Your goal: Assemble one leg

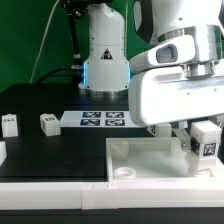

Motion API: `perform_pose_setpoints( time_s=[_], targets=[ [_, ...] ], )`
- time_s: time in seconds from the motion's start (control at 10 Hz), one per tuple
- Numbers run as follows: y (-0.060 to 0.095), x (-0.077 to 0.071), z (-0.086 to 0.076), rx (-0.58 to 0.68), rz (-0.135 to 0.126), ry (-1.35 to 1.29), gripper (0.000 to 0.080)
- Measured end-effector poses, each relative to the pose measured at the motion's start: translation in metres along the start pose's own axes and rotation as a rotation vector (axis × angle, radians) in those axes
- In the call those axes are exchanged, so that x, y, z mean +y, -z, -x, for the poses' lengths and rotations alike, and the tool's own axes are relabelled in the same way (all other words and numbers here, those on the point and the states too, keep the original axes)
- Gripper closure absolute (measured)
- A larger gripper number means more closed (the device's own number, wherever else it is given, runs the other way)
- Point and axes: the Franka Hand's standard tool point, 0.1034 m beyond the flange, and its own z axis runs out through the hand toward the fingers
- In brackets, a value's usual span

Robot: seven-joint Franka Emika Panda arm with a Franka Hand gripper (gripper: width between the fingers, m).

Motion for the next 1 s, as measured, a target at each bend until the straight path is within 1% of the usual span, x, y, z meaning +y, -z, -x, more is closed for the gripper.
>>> perform_pose_setpoints(
  time_s=[0.4, 0.7, 0.8, 0.9, 1.0],
  targets=[
    [-0.0002, -0.0010, 0.0009, 0.057, 0.015, 0.002, 0.0512],
    [-0.0001, -0.0008, 0.0009, 0.058, 0.016, 0.002, 0.0502],
    [-0.0001, -0.0008, 0.0009, 0.058, 0.016, 0.002, 0.0321],
    [-0.0001, -0.0008, 0.0009, 0.058, 0.016, 0.002, 0.0321],
    [-0.0001, -0.0008, 0.0009, 0.058, 0.016, 0.002, 0.0191]
  ],
)
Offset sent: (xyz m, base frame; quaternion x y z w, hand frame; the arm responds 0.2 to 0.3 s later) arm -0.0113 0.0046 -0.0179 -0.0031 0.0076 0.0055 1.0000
